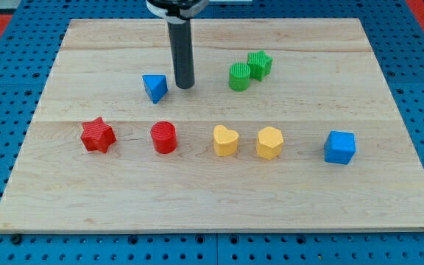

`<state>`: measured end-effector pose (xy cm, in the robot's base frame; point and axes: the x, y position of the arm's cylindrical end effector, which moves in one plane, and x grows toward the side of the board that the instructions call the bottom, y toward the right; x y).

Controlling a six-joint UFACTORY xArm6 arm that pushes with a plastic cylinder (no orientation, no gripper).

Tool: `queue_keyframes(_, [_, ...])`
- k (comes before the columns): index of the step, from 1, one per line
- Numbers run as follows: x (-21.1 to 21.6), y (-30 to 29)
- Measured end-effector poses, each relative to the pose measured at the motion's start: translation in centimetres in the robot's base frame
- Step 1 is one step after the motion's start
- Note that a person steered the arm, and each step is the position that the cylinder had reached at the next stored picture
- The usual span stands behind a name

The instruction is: Slide blue triangle to the center left of the board

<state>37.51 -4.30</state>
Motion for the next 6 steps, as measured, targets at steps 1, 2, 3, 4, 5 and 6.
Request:
queue_keyframes(1, [0.6,-3.1])
queue_keyframes(2, [-1.8,-9.1])
queue_keyframes(3, [-3.1,-14.1])
queue_keyframes(4, [-3.2,-14.4])
queue_keyframes(5, [-3.4,-16.9])
queue_keyframes(6, [-3.3,-20.4])
